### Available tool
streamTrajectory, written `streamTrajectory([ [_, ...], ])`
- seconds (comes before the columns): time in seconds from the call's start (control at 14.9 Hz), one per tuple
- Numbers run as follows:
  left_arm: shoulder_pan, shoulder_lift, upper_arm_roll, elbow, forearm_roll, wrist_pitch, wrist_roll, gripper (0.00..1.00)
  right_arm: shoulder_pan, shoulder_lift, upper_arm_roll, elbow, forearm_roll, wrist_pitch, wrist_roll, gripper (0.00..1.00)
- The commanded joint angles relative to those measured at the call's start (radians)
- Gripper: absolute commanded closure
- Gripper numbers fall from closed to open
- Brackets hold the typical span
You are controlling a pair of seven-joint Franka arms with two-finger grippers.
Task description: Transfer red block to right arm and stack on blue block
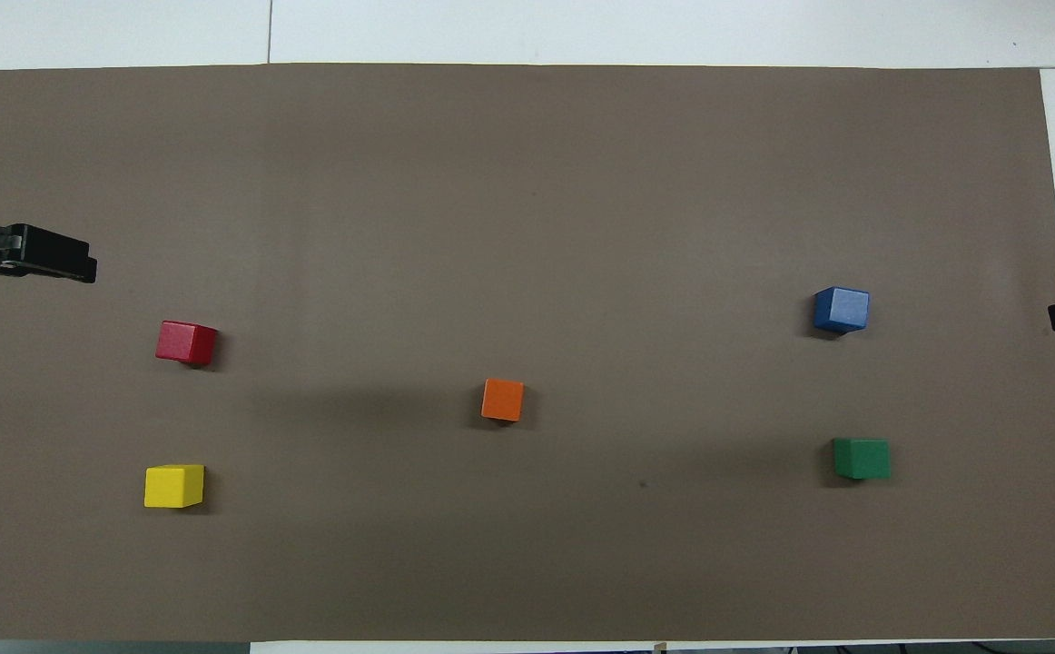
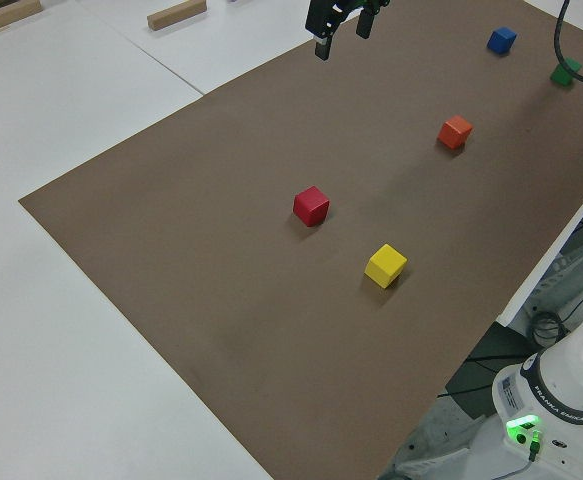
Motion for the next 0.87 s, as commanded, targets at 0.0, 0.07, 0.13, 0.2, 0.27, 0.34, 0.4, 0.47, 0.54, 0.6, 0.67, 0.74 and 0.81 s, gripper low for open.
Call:
streamTrajectory([
  [0.0, 0.008, -0.001, -0.01, 0.004, 0.003, -0.001, -0.013, 0.0, -0.006, -0.017, 0.009, -0.019, -0.01, 0.003, 0.011, 0.0],
  [0.07, 0.006, -0.001, -0.006, 0.001, 0.001, 0.006, -0.006, 0.0, -0.006, -0.017, 0.009, -0.019, -0.01, 0.003, 0.011, 0.0],
  [0.13, 0.003, -0.001, 0.002, -0.008, 0.001, 0.023, 0.002, 0.0, -0.006, -0.017, 0.009, -0.019, -0.01, 0.003, 0.011, 0.0],
  [0.2, 0.0, 0.001, 0.004, -0.013, 0.003, 0.031, 0.001, 0.0, -0.006, -0.017, 0.009, -0.019, -0.01, 0.003, 0.011, 0.0],
  [0.27, -0.004, 0.002, 0.011, -0.008, 0.006, 0.026, -0.006, 0.0, -0.007, -0.017, 0.009, -0.019, -0.01, 0.003, 0.011, 0.0],
  [0.34, -0.006, 0.004, 0.016, -0.005, 0.006, 0.022, -0.009, 0.0, -0.007, -0.017, 0.009, -0.019, -0.01, 0.003, 0.011, 0.0],
  [0.4, -0.006, 0.001, 0.011, -0.011, 0.006, 0.013, -0.018, 0.0, -0.007, -0.017, 0.009, -0.019, -0.01, 0.003, 0.011, 0.0],
  [0.47, -0.008, -0.01, 0.008, -0.031, 0.006, 0.025, -0.053, 0.0, -0.007, -0.017, 0.009, -0.019, -0.01, 0.004, 0.011, 0.0],
  [0.54, -0.003, -0.025, 0.007, -0.072, 0.006, 0.085, -0.062, 0.0, -0.007, -0.018, 0.009, -0.019, -0.01, 0.003, 0.011, 0.0],
  [0.6, 0.003, -0.035, 0.005, -0.123, 0.006, 0.145, -0.059, 0.0, -0.01, -0.017, 0.009, -0.019, -0.01, 0.003, 0.011, 0.0],
  [0.67, 0.002, -0.041, 0.005, -0.17, 0.006, 0.167, -0.059, 0.0, -0.012, -0.017, 0.009, -0.019, -0.01, 0.003, 0.012, 0.0],
  [0.74, 0.0, -0.036, 0.005, -0.203, 0.006, 0.187, -0.059, 0.0, -0.012, -0.017, 0.009, -0.019, -0.01, 0.003, 0.012, 0.0],
  [0.81, 0.006, -0.032, 0.005, -0.236, 0.006, 0.215, -0.058, 0.0, -0.012, -0.017, 0.009, -0.019, -0.01, 0.003, 0.012, 0.0],
])
